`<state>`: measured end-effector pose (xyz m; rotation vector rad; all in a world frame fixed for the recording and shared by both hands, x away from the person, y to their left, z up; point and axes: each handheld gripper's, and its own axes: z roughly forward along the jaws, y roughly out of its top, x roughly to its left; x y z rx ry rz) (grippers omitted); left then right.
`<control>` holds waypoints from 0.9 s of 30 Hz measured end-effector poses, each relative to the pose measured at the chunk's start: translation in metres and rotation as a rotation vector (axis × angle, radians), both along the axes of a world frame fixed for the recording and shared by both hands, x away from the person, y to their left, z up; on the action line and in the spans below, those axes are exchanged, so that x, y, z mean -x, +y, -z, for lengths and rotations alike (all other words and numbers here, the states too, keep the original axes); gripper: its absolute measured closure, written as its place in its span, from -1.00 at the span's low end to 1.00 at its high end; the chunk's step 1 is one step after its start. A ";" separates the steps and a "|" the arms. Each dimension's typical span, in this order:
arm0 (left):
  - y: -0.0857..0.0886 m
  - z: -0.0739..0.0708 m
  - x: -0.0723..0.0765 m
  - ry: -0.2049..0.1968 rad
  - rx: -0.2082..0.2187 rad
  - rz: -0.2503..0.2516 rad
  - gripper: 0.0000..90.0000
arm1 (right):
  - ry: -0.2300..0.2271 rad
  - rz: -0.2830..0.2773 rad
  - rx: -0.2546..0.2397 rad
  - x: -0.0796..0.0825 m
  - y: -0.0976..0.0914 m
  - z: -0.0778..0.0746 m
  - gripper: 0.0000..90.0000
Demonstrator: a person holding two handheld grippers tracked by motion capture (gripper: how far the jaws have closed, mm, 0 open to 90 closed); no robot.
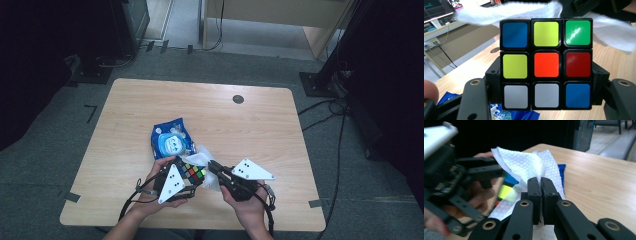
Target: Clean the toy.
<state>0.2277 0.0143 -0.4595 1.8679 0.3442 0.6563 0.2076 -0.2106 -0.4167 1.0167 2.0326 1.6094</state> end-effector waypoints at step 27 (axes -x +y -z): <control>0.005 -0.004 -0.002 -0.001 0.021 -0.011 -0.24 | 0.110 0.299 0.144 -0.040 -0.066 0.045 0.95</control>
